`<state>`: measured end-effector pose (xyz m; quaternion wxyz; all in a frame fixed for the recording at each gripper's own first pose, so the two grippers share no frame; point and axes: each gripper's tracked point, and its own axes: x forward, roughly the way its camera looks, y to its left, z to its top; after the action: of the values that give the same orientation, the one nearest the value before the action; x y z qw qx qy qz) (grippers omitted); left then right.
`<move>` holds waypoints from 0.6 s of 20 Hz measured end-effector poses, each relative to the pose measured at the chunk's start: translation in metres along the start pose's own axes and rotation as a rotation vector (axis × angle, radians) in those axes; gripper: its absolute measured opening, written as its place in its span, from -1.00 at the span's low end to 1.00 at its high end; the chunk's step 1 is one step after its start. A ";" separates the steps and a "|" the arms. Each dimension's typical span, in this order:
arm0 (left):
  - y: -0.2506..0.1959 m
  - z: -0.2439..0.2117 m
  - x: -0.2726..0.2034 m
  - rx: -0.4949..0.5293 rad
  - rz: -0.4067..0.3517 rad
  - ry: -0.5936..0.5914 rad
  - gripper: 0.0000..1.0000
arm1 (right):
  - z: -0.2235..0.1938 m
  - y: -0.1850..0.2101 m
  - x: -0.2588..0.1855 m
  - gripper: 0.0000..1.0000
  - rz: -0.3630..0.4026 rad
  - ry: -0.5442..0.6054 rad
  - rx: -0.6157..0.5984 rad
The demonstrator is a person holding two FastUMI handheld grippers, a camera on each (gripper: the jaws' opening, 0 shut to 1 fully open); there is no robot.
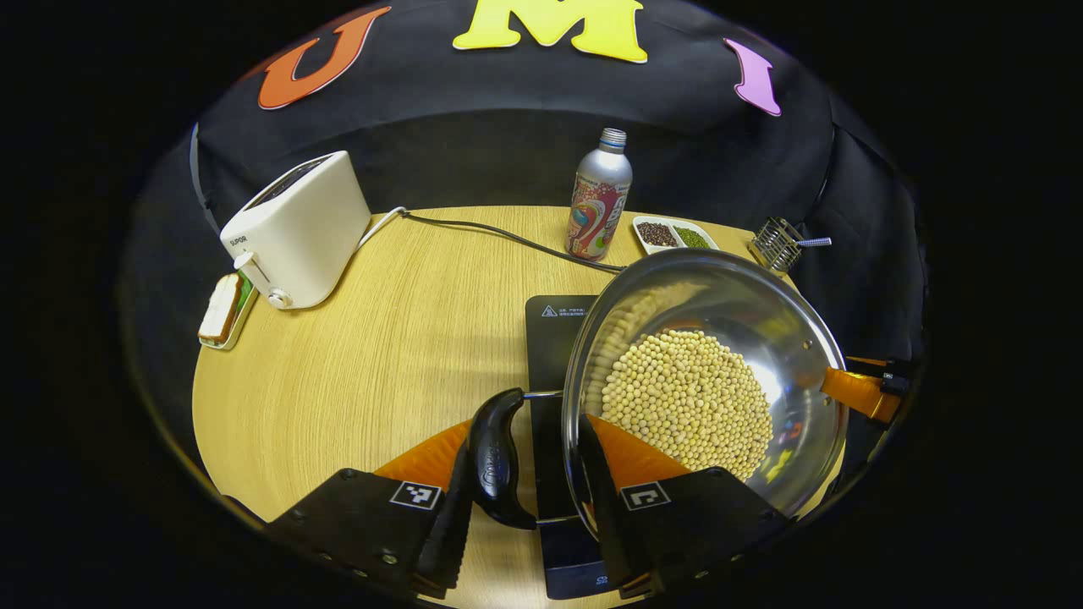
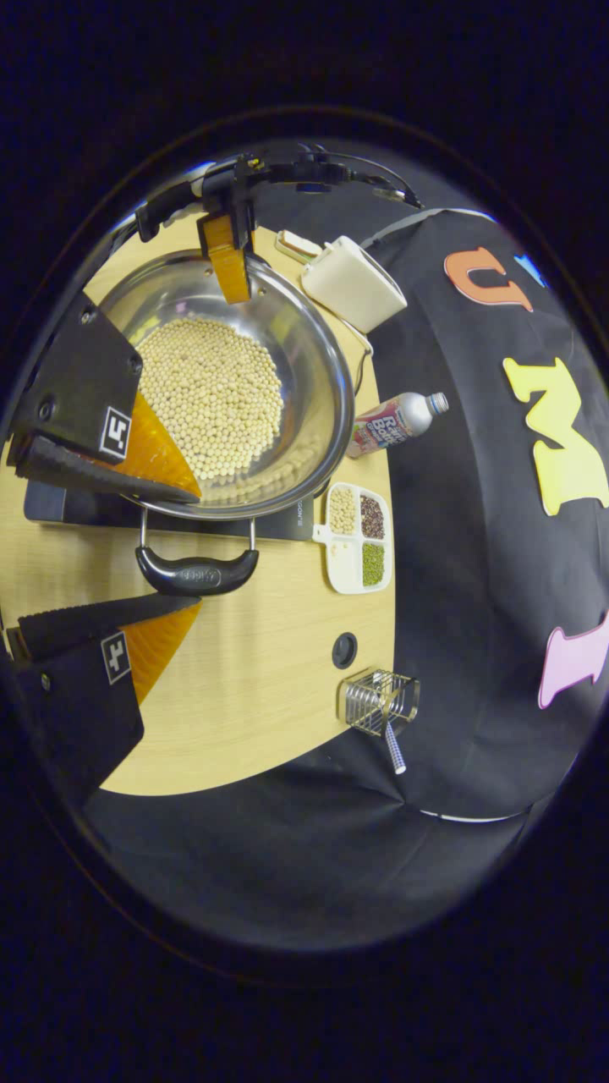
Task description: First push the handle of the pot to place it horizontally, then grasp the pot with both hands and set it on the induction cooktop.
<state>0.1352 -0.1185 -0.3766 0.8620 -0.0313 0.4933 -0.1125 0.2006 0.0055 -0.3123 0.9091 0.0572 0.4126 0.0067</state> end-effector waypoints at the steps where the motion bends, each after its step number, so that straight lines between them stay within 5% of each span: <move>1: 0.000 0.000 0.000 0.002 0.002 0.003 0.24 | 0.000 0.000 0.000 0.17 0.000 -0.002 0.003; 2: 0.000 0.001 0.000 0.002 0.002 0.000 0.46 | 0.000 0.000 0.000 0.17 -0.001 -0.007 0.004; 3: 0.000 0.001 0.001 0.001 0.001 -0.002 0.29 | 0.001 -0.001 0.000 0.18 0.000 -0.013 0.003; 4: 0.000 0.000 0.001 -0.001 -0.001 0.001 0.49 | 0.001 -0.001 0.000 0.21 -0.002 -0.018 0.004; 5: 0.000 -0.002 0.001 0.004 0.000 0.008 0.34 | 0.000 -0.002 0.002 0.29 0.001 -0.026 -0.003; 7: 0.009 0.004 -0.002 0.038 0.030 -0.029 0.51 | 0.003 0.001 -0.001 0.53 0.016 -0.083 -0.034; 8: 0.016 0.011 -0.007 0.055 0.060 -0.073 0.60 | 0.009 -0.004 -0.004 0.48 -0.009 -0.117 -0.071; 9: 0.018 0.014 -0.011 0.058 0.065 -0.104 0.94 | 0.009 -0.009 -0.008 0.47 -0.042 -0.140 -0.105; 11: 0.018 0.025 -0.020 0.071 0.080 -0.165 0.96 | 0.013 -0.002 -0.013 0.72 -0.045 -0.166 -0.116; 12: 0.019 0.030 -0.023 0.076 0.088 -0.191 0.96 | 0.015 -0.001 -0.013 0.65 -0.049 -0.177 -0.110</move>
<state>0.1529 -0.0968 -0.3453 0.9097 0.0125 0.4053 -0.0900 0.2031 0.0026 -0.2923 0.9437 -0.0024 0.3309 0.0018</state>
